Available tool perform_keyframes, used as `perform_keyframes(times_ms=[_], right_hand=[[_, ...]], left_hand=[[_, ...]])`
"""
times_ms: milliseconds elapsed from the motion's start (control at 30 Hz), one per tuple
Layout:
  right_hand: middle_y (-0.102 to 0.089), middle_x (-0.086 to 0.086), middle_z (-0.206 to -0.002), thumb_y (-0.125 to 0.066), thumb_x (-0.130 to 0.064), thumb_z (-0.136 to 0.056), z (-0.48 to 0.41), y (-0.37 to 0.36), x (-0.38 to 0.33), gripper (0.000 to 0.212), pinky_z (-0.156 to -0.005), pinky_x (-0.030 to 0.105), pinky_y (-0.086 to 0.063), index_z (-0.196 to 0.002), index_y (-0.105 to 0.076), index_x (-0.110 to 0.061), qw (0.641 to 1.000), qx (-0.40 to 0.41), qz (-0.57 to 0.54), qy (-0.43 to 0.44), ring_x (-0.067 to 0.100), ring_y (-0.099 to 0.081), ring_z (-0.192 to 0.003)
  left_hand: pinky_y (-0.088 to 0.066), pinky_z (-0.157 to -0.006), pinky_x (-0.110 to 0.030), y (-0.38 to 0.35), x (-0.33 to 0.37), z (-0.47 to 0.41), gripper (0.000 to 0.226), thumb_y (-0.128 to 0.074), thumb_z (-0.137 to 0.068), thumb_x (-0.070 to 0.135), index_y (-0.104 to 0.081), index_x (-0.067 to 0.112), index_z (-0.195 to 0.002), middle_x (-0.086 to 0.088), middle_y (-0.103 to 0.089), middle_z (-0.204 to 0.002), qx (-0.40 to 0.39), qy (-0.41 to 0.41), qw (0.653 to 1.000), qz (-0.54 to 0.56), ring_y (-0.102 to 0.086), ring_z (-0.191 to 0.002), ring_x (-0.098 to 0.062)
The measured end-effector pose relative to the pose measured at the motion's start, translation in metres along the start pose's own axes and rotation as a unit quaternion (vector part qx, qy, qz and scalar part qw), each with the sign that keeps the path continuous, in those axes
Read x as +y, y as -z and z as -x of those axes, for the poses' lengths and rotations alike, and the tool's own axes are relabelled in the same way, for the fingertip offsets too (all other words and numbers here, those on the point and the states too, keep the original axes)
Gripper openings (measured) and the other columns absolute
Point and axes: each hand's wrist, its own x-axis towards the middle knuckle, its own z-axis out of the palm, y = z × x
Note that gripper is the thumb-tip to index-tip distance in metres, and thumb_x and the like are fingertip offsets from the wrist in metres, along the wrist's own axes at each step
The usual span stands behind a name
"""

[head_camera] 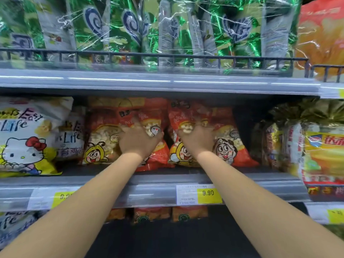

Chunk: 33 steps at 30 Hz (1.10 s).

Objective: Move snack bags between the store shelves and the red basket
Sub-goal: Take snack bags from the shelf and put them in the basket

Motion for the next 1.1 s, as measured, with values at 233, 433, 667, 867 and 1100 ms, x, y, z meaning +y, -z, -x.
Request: perform_keyframes(times_ms=[233,433,667,867,1100], right_hand=[[-0.046,0.022,-0.138,-0.048,-0.077,-0.074,0.001,0.000,0.000,0.089,-0.104,0.048,-0.035,-0.145,-0.026,-0.029,0.998,-0.030,0.047,-0.014,0.041,-0.039,-0.127],[-0.028,0.017,-0.149,-0.048,-0.087,-0.066,0.014,0.020,0.005,0.107,-0.109,0.052,-0.033,-0.150,0.000,-0.040,0.991,-0.099,0.086,0.019,0.040,-0.030,-0.137],[-0.020,0.017,-0.149,-0.060,-0.080,-0.065,0.022,0.015,0.000,0.108,-0.103,0.051,-0.036,-0.150,-0.007,-0.040,0.991,-0.110,0.072,0.012,0.045,-0.026,-0.135],[-0.024,0.016,-0.147,-0.061,-0.075,-0.071,0.020,0.014,-0.004,0.097,-0.102,0.047,-0.037,-0.148,-0.027,-0.026,0.991,-0.108,0.084,0.004,0.040,-0.030,-0.134],[-0.016,0.018,-0.153,-0.058,-0.079,-0.070,0.028,0.022,-0.009,0.102,-0.106,0.050,-0.032,-0.150,-0.021,-0.027,0.986,-0.134,0.103,-0.011,0.043,-0.019,-0.140]], left_hand=[[-0.044,-0.095,-0.045,0.005,-0.002,-0.004,0.126,-0.020,-0.065,0.096,-0.006,0.007,-0.152,-0.035,-0.034,-0.144,-0.067,-0.018,0.996,-0.050,-0.027,-0.136,-0.050],[-0.023,-0.109,-0.060,0.026,0.002,0.016,0.116,-0.031,-0.067,0.094,0.009,0.026,-0.153,-0.018,0.013,-0.159,-0.065,-0.044,0.994,-0.080,-0.006,-0.143,-0.046],[-0.018,-0.108,-0.069,0.007,-0.006,0.014,0.109,-0.043,-0.073,0.085,0.021,0.038,-0.148,-0.011,0.025,-0.157,-0.092,-0.099,0.990,-0.041,0.018,-0.142,-0.046],[-0.017,-0.110,-0.063,0.010,-0.012,0.007,0.110,-0.046,-0.074,0.082,0.020,0.036,-0.149,-0.015,0.015,-0.159,-0.118,-0.131,0.984,-0.028,0.013,-0.141,-0.049],[-0.008,-0.113,-0.066,0.023,-0.009,0.010,0.111,-0.033,-0.069,0.091,0.026,0.038,-0.146,-0.015,0.023,-0.157,-0.154,-0.116,0.977,-0.088,0.011,-0.142,-0.048]])
